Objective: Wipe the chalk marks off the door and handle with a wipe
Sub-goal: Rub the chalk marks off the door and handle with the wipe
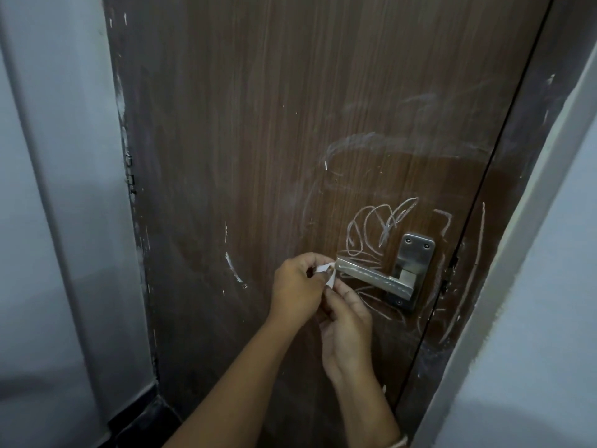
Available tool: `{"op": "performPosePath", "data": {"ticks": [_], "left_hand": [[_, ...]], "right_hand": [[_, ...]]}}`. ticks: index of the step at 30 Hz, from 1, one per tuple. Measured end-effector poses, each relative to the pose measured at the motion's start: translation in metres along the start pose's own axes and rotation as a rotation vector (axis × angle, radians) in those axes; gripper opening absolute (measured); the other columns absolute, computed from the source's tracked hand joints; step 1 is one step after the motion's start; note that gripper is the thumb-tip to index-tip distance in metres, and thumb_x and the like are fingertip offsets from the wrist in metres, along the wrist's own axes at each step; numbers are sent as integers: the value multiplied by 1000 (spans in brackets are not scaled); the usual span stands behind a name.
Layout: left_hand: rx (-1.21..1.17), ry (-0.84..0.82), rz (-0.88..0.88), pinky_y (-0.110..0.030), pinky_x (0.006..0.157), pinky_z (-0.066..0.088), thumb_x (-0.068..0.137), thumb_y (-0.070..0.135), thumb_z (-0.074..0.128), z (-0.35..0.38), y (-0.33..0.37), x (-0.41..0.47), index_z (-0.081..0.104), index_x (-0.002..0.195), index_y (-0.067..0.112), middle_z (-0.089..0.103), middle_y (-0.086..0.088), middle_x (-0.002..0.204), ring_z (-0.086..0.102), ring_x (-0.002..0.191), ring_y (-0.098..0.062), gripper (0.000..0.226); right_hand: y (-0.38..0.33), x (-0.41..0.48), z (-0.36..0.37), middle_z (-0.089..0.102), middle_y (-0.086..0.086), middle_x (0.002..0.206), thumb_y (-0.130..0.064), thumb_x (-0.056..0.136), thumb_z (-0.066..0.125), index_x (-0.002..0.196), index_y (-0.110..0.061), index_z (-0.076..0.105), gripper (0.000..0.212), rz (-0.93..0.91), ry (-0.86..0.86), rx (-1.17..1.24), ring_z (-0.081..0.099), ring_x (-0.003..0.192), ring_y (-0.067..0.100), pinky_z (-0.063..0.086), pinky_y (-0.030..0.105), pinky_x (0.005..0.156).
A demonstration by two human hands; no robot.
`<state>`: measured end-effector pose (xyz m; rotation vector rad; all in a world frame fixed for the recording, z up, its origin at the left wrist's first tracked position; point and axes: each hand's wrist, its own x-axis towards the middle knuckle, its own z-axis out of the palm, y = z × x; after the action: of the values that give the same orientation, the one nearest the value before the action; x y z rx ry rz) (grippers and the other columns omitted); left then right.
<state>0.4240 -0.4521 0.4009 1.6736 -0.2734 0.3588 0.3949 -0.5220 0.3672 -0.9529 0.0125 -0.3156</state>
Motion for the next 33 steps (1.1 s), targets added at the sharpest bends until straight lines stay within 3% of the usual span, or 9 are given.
{"op": "performPosePath", "data": {"ticks": [2,6,9,13,17,22,25,30,33], "left_hand": [[-22,7,36,-30,68,55,85,6,59,-6,2,-2,71,83,18,70,1,77,67,74,-12,17],[21,57,148,-10,68,45,81,1,63,-12,6,-7,74,86,17,62,3,87,58,77,3,21],[-48,45,214,-18,75,50,80,1,64,-13,19,-8,70,96,20,68,6,91,63,83,-1,26],[-133,29,288,-29,77,53,75,5,69,-13,39,-3,61,104,26,71,5,87,67,85,-10,37],[-137,-67,305,-17,76,51,78,-1,64,-15,42,1,55,109,27,67,14,98,63,92,0,43],[114,-111,149,-13,86,40,84,-1,54,-13,13,5,57,118,22,52,14,111,51,106,0,42],[175,-146,113,-16,85,39,82,-3,51,-4,1,3,57,123,18,46,11,108,50,110,-13,47],[155,-182,94,-23,88,39,75,-4,45,2,-2,2,59,121,21,44,20,99,47,108,-12,54],[118,-175,59,-24,84,43,76,-6,43,1,1,3,58,122,17,44,20,97,49,103,-11,54]], "right_hand": [[-2,-5,2,69,11,109,-12,89,54,115,-11,64,28,-1,-65,-25,65,103,22,52,30,78],[-12,-13,15,73,6,98,-49,74,57,97,-25,73,37,-60,-132,-197,67,97,19,52,31,77],[-31,-11,23,74,1,85,-60,76,55,85,-34,73,33,-187,-97,-373,70,86,15,54,34,74],[-65,4,26,70,-10,64,-34,88,60,78,-29,72,16,-379,-39,-547,64,59,0,47,20,52],[-102,20,19,72,-7,77,-9,87,62,81,-28,69,21,-378,-93,-749,68,69,7,54,25,61],[-127,42,9,57,-11,96,-4,83,62,97,-30,69,30,-548,-198,-1446,48,78,-8,34,11,62],[-123,49,14,61,-10,91,-6,83,64,100,-26,65,27,-539,-314,-1580,54,79,-2,40,13,62],[-120,55,20,68,-1,83,-5,82,62,88,-22,69,19,-577,-483,-1760,60,78,13,50,33,69],[-123,56,20,71,0,85,-4,83,62,91,-18,73,20,-569,-554,-1816,61,79,12,46,27,70]]}}
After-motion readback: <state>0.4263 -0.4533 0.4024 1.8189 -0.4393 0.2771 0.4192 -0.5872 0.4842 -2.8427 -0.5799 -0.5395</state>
